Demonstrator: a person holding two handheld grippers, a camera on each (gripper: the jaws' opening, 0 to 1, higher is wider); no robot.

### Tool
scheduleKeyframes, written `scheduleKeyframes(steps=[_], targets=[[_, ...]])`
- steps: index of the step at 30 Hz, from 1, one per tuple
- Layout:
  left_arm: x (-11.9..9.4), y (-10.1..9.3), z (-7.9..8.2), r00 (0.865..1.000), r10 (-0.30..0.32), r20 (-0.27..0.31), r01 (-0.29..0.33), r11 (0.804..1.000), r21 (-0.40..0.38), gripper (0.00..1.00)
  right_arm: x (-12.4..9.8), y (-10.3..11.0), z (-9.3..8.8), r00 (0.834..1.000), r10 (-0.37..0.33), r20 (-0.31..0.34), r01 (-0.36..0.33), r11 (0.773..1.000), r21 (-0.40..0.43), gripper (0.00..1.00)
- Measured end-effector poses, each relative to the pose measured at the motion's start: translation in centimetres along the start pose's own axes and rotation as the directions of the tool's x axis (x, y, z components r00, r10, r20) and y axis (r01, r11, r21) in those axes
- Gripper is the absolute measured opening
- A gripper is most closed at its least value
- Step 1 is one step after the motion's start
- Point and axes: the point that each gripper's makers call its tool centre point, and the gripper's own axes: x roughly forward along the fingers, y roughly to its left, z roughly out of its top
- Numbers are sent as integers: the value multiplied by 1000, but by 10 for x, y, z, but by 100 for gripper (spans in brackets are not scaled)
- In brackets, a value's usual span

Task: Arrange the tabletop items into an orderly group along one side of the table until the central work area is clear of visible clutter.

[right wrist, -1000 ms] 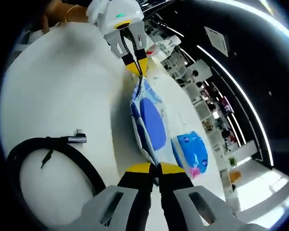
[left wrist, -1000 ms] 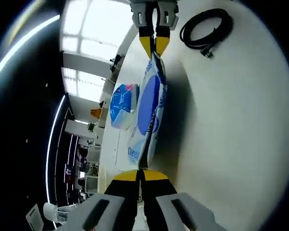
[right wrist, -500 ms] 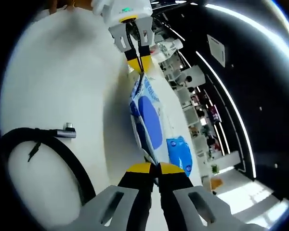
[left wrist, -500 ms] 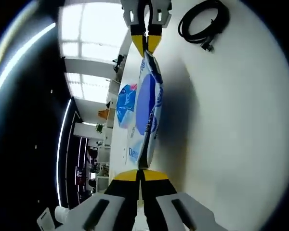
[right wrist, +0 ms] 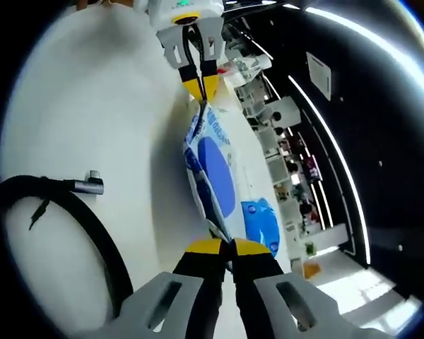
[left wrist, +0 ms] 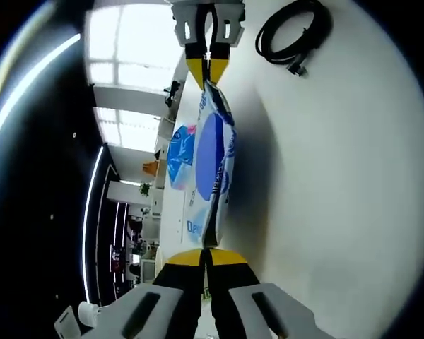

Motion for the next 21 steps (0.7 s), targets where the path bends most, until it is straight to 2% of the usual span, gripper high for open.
scheduleKeyframes(steps=[21], targets=[[1,-13,-1,999,-35,-1,35,999,-5,0,15,6,-7,1000,6,-18,-6,999,-33,1]])
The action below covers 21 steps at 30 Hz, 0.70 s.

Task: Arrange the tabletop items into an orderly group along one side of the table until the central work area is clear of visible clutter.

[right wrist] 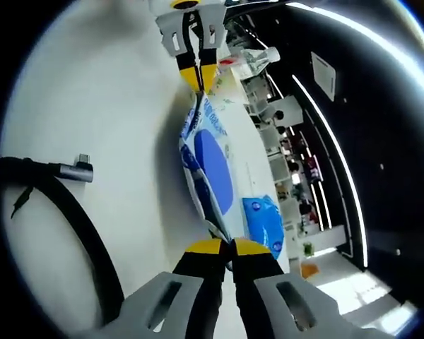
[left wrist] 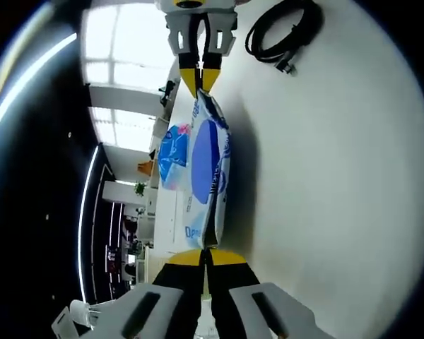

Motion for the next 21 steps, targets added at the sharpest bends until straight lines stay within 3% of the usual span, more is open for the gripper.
scheduleKeyframes(steps=[21], targets=[[-1,-11,3,999,-36,-1,36,999,-1,0,6,17,-11,998,70,-8,-69,995,65,3]])
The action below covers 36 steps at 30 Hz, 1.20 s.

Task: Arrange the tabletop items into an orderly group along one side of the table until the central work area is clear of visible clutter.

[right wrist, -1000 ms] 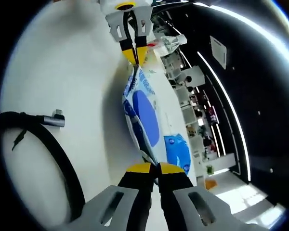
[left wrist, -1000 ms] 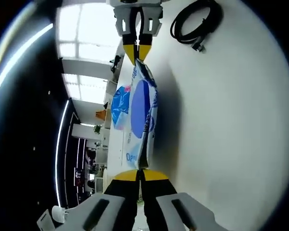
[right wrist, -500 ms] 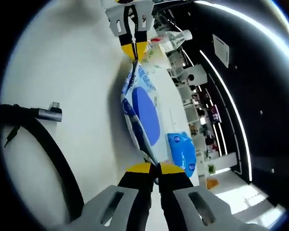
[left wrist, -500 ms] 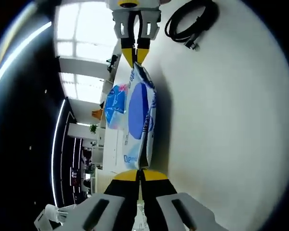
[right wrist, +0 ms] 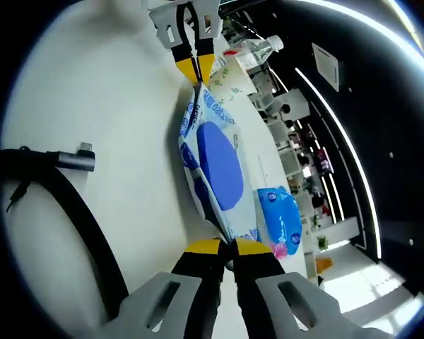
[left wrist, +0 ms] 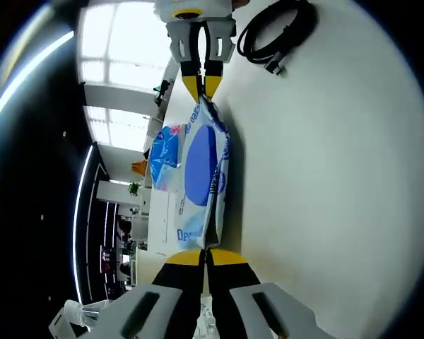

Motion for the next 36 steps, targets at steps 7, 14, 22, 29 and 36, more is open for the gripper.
scheduleKeyframes(steps=[7,14,22,29,36], targets=[[0,-4,0,1000,-14,5,14,1000,-9,1,0,4,-2,1000,18,-9,-18,999,27,5],[-3,-6,0,1000,-20,12,20,1000,-7,1,-1,7,-3,1000,24,-6,-24,999,40,7],[-7,-5,-5,1000,-24,0,24,1000,-10,1,-5,9,-2,1000,30,-10,-29,998,53,8],[-11,-4,-8,1000,-23,-9,23,1000,-18,1,-8,10,-4,999,46,5,-46,992,121,10],[-16,1,-9,1000,-16,4,16,997,-72,5,-12,11,-5,999,49,9,-50,987,151,11]])
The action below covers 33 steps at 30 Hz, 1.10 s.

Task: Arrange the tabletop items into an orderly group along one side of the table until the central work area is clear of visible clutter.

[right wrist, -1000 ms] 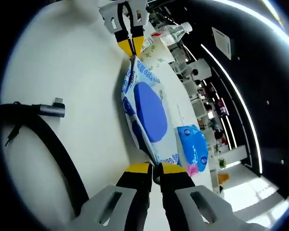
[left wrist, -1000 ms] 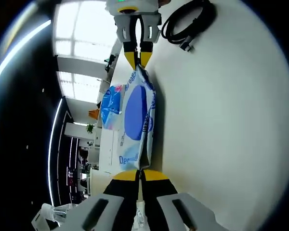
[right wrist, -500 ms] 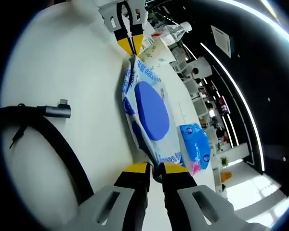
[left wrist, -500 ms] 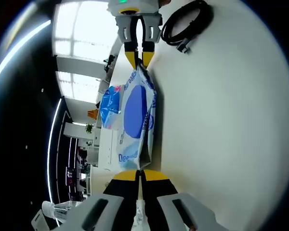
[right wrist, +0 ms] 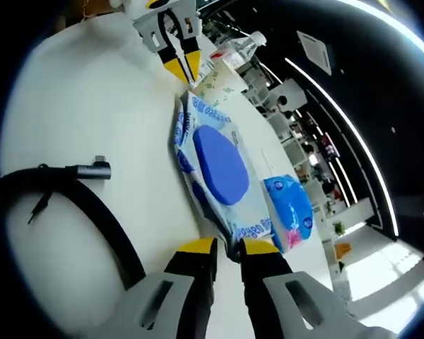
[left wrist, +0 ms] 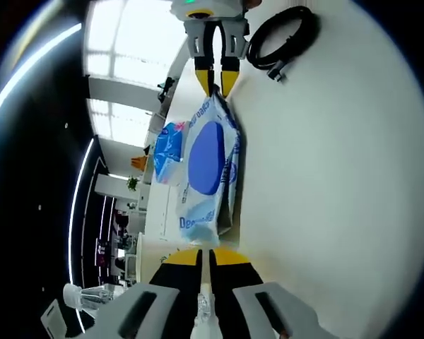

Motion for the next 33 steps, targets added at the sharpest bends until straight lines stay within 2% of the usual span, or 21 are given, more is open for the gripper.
scheduleKeyframes(steps=[2,4,14,24,33], targets=[[-1,-4,8,998,-24,56,28,997,-75,9,-1,0,0,1000,-2,1,2,1000,6,12],[-2,-5,10,997,-31,69,38,993,-110,10,-2,0,0,1000,-1,2,1,1000,10,12],[-8,1,13,996,-17,84,31,985,-169,17,-9,1,-3,1000,0,2,0,1000,29,12],[-15,5,31,990,-17,138,48,974,-222,20,-18,3,-8,1000,-5,6,4,999,36,15],[-19,9,40,988,-19,151,59,963,-262,22,-25,-3,-8,998,-31,50,26,994,103,17]])
